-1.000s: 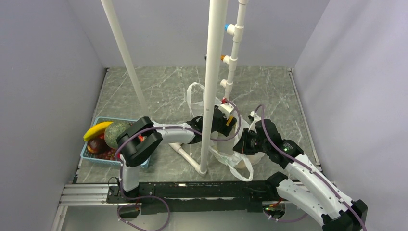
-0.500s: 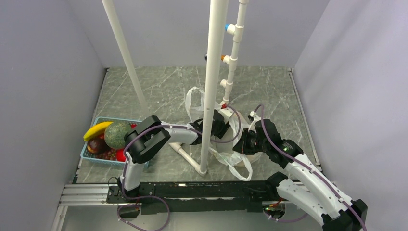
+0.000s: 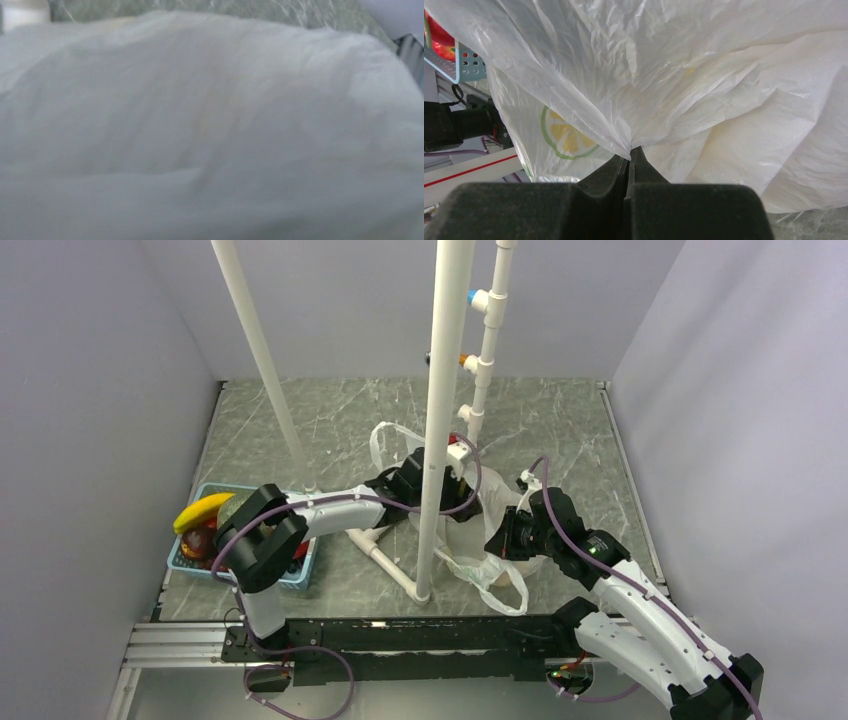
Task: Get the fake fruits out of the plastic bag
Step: Take out the fake fruit from the plastic bag.
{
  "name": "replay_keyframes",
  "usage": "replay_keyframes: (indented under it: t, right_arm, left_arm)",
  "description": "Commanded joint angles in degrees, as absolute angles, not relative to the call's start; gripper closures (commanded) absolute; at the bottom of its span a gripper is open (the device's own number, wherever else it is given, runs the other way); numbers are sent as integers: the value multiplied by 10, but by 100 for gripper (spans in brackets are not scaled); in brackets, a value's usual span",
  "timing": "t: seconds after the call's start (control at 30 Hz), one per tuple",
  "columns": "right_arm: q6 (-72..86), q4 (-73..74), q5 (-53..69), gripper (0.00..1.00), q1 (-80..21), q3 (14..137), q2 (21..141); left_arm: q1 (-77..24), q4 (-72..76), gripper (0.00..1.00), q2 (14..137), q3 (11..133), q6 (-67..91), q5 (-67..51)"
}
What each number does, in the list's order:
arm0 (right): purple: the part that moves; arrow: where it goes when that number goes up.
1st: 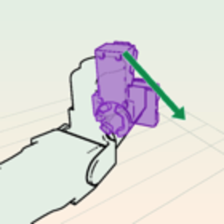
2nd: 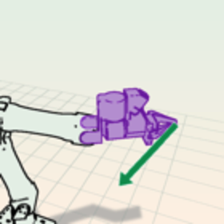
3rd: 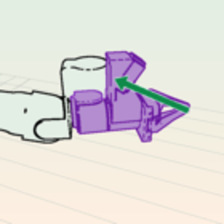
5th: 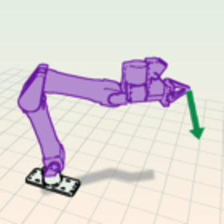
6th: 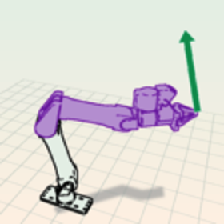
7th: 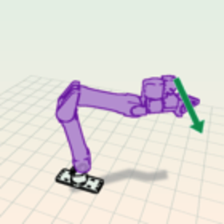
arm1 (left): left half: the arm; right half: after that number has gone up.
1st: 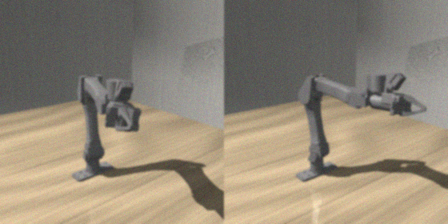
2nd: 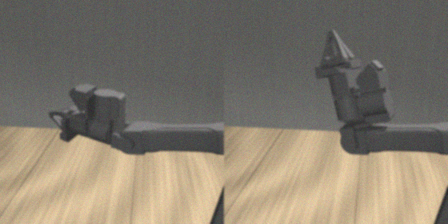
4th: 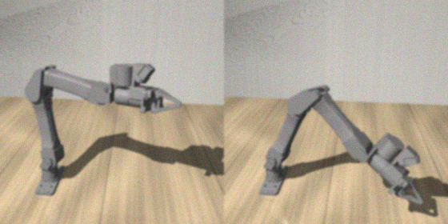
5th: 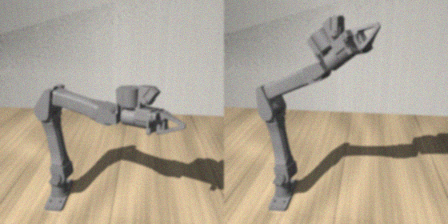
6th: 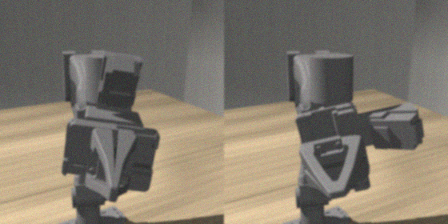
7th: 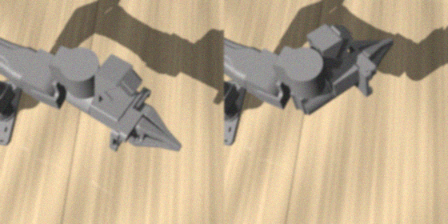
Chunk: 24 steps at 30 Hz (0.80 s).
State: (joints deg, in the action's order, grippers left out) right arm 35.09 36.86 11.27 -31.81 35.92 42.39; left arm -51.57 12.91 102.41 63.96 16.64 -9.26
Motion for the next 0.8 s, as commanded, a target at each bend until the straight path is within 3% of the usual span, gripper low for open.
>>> replay_keyframes:
  t: [0.0, 0.2, 0.6, 0.77]
  right_arm:
    - [345, 356, 94, 100, -320, 372, 420]
    - [347, 354, 91, 100, -320, 367, 414]
    - [344, 355, 87, 100, -320, 369, 413]
    - [343, 355, 87, 100, -320, 369, 412]
  left_arm:
    - [-479, 121, 66, 980, 602, 238, -254]
    - [-470, 116, 64, 869, 533, 218, -293]
    - [-438, 60, 66, 714, 475, 215, -259]
    - [-433, -86, 67, 596, 456, 184, -161]
